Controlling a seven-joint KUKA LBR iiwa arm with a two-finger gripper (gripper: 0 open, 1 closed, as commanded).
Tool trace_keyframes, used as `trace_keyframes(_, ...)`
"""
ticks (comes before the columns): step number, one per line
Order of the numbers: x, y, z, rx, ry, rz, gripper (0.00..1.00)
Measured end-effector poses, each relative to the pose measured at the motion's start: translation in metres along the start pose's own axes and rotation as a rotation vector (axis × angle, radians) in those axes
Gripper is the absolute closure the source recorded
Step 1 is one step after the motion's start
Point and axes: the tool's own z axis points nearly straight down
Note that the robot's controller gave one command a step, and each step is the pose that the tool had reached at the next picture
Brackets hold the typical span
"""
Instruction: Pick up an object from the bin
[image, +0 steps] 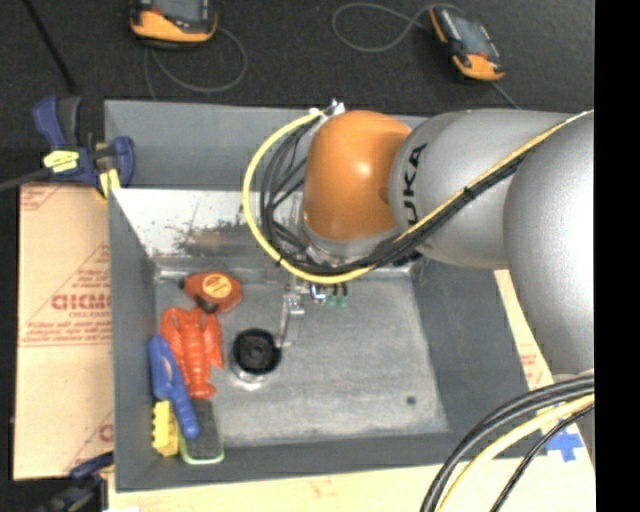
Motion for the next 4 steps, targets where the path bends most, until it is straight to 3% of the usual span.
trace_keyframes(1,0.040,-0.013,0.035,0.005,0.010,0.086,0.00)
trace_keyframes(2,0.049,-0.003,0.068,0.004,0.007,-0.027,0.00)
trace_keyframes(3,0.091,0.044,0.083,0.002,0.009,-0.066,1.00)
trace_keyframes(4,0.091,0.044,0.083,0.002,0.009,-0.065,1.00)
